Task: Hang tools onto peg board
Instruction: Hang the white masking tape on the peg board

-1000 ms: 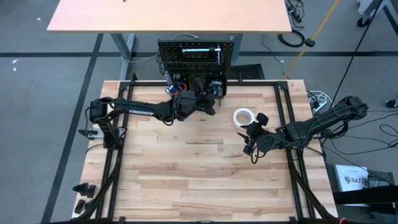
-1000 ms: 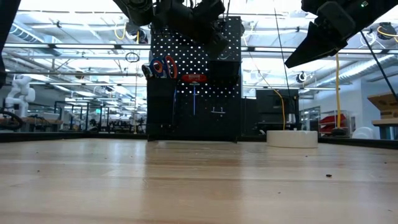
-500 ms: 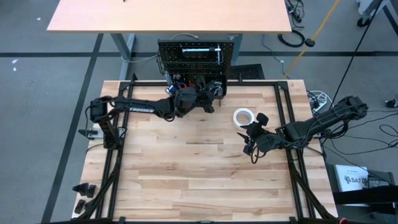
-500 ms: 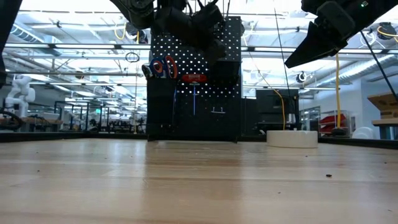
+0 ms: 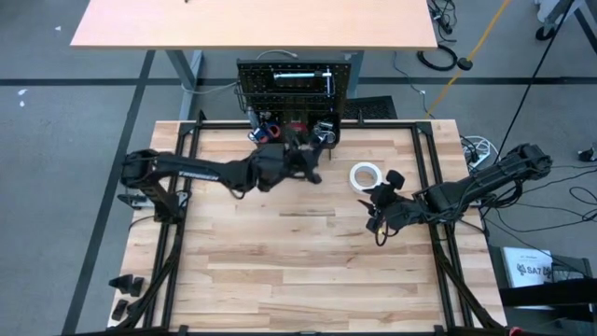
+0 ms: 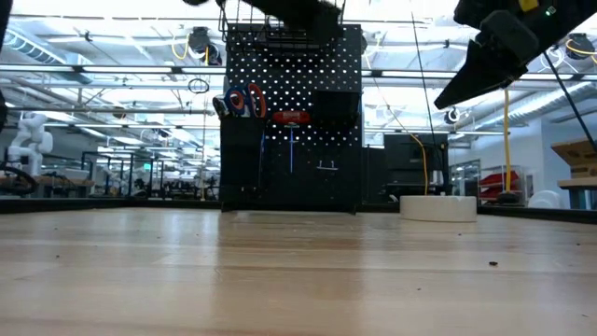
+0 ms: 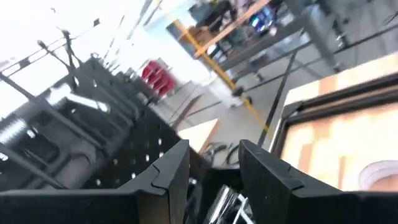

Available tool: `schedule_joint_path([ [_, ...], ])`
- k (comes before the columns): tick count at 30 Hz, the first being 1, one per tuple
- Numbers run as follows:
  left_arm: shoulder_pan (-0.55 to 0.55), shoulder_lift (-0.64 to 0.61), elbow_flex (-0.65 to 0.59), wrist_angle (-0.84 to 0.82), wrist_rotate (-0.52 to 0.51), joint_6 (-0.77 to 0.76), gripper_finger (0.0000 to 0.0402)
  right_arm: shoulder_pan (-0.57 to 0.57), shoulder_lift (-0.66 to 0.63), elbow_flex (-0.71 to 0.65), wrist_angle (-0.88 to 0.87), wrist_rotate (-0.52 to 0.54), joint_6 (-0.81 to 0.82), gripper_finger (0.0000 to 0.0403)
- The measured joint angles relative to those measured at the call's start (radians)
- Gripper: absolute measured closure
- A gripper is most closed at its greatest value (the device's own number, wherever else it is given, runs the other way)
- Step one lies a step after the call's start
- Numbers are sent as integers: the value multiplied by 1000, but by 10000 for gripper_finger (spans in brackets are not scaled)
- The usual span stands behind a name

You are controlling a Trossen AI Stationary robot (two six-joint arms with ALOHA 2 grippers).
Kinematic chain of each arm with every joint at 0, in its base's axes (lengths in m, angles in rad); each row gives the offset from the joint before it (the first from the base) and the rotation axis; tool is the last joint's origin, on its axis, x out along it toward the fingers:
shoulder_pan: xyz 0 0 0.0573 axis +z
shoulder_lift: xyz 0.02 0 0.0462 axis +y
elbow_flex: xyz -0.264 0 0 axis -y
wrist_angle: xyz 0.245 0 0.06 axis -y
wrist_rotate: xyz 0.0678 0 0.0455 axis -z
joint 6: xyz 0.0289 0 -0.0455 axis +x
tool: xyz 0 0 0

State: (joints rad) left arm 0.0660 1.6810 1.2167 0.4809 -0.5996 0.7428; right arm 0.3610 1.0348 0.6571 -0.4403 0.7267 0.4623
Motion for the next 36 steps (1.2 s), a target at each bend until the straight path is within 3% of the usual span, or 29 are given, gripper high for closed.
schedule_joint_path([
  [5,-115,-80,0,-117,0,-33,262,0,0,0,-70,0,97,261],
  [12,-223,-262,-7,-574,119,-357,262,0,2,-4,-100,-73,208,261],
  [14,-241,-322,-55,-602,140,-430,263,1,8,-15,-97,-78,208,261],
  [19,-286,-480,-294,-460,84,-515,264,-18,55,-68,-21,-78,199,257],
  [23,-288,-555,-520,-160,75,-522,265,-61,109,-84,4,-78,191,238],
  [27,-259,-564,-688,70,135,-508,265,-120,165,-84,32,-110,148,214],
  [30,-217,-566,-747,163,190,-566,265,-179,209,-84,60,-159,100,199],
  [36,-145,-562,-774,161,370,-685,265,-296,291,-84,74,-258,-49,186],
])
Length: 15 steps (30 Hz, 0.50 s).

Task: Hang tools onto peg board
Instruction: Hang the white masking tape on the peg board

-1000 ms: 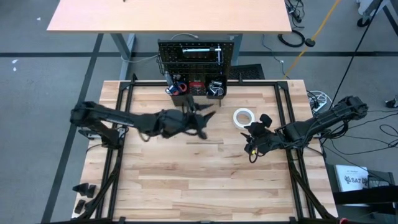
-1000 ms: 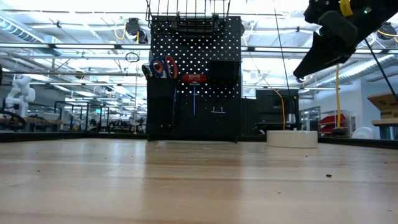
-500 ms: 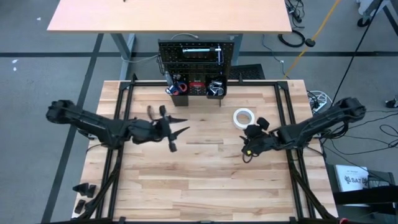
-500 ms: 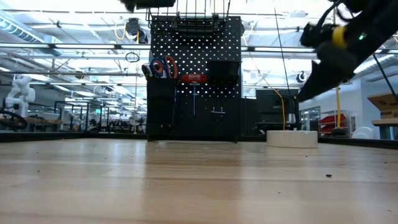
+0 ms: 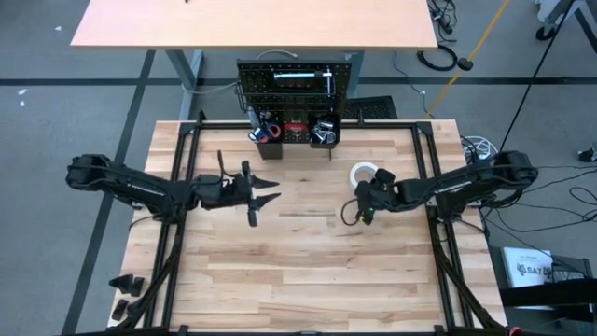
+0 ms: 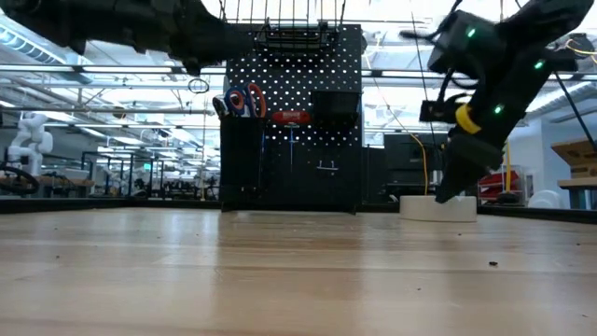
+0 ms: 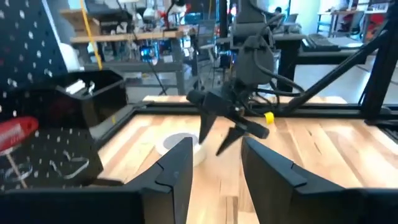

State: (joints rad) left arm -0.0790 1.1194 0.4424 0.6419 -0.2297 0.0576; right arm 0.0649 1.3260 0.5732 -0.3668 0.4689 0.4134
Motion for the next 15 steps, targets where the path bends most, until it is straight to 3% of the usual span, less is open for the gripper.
schedule_joint_path([
  [7,13,27,-34,-3,19,-27,265,-96,60,6,16,-2,-48,192],
  [15,13,89,-37,34,20,-28,265,-146,78,7,56,-112,-64,192],
])
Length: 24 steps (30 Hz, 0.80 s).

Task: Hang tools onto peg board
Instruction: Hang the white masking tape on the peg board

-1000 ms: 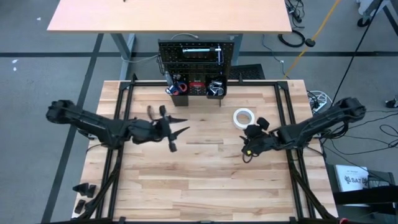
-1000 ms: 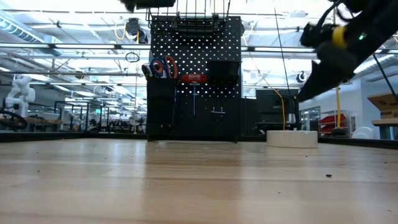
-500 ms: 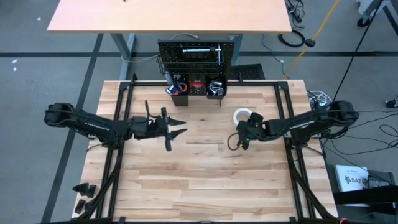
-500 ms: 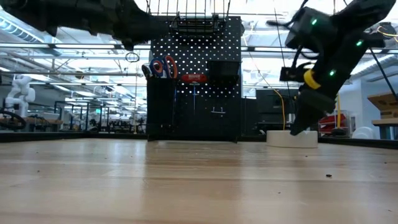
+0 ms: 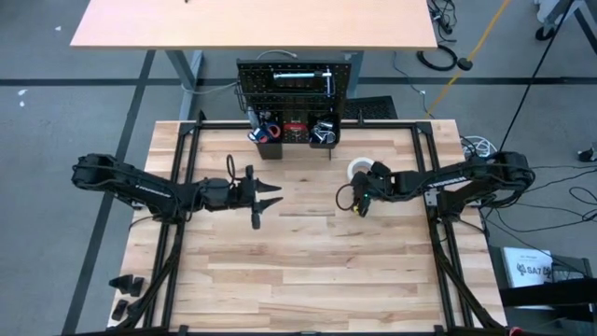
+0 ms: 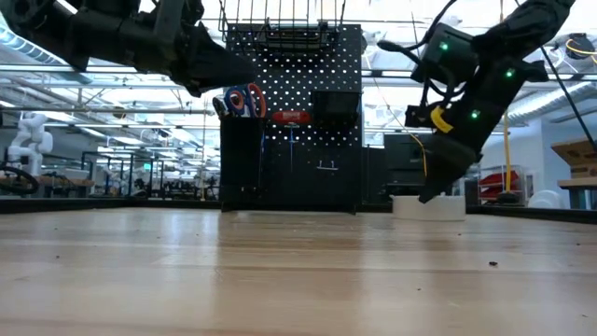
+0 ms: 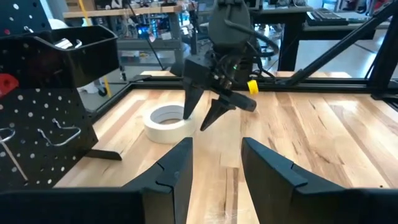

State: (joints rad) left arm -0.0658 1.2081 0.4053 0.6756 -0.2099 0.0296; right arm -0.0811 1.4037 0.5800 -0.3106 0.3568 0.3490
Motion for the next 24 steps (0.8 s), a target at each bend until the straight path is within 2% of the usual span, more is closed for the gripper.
schedule_joint_path([
  [8,0,2,0,1,0,1,265,3,1,4,11,-74,-10,193],
  [11,0,2,0,1,0,2,265,9,-9,36,-21,-165,-13,193],
  [15,1,2,0,1,0,2,265,28,-48,89,-73,-193,-27,193],
  [19,1,2,0,0,0,2,265,47,-72,126,-72,-124,-29,193],
  [24,1,2,0,-1,5,2,265,64,-43,124,-96,-60,-28,193],
])
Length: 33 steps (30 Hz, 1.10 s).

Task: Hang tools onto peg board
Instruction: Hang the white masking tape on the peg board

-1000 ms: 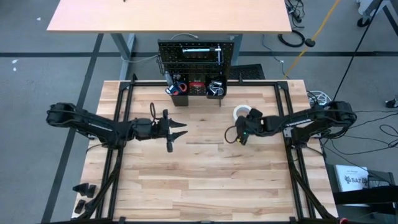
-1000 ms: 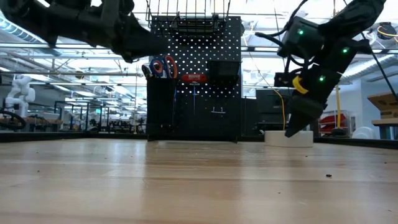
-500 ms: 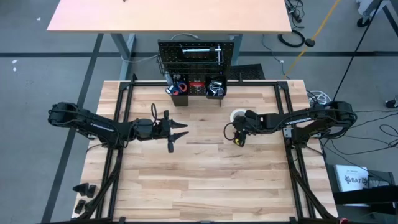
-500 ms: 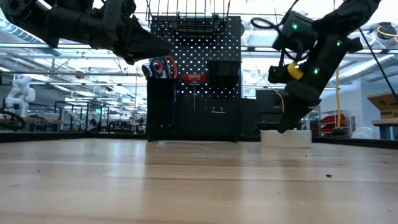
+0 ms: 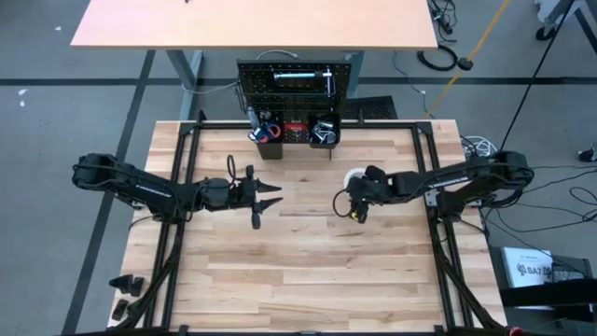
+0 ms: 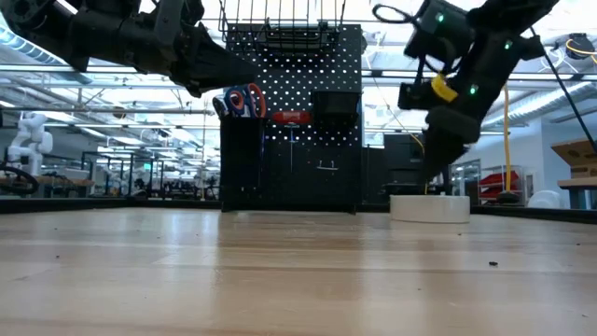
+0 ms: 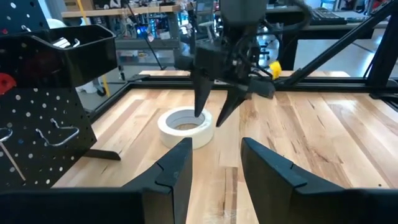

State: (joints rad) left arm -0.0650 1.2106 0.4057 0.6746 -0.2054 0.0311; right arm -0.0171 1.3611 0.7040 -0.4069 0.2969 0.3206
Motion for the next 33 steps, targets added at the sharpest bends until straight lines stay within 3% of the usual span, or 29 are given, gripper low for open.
schedule_joint_path([
  [12,0,0,0,0,3,0,265,-3,200,2,43,42,-27,193],
  [19,0,0,0,-1,4,0,265,-3,218,6,55,42,-20,199],
  [23,0,0,0,-1,4,0,265,-3,215,5,59,35,-22,230],
  [29,0,0,0,-2,4,0,265,-3,213,5,66,-9,-41,330],
  [33,0,0,0,-2,5,0,265,-3,208,4,95,-53,-72,330],
])
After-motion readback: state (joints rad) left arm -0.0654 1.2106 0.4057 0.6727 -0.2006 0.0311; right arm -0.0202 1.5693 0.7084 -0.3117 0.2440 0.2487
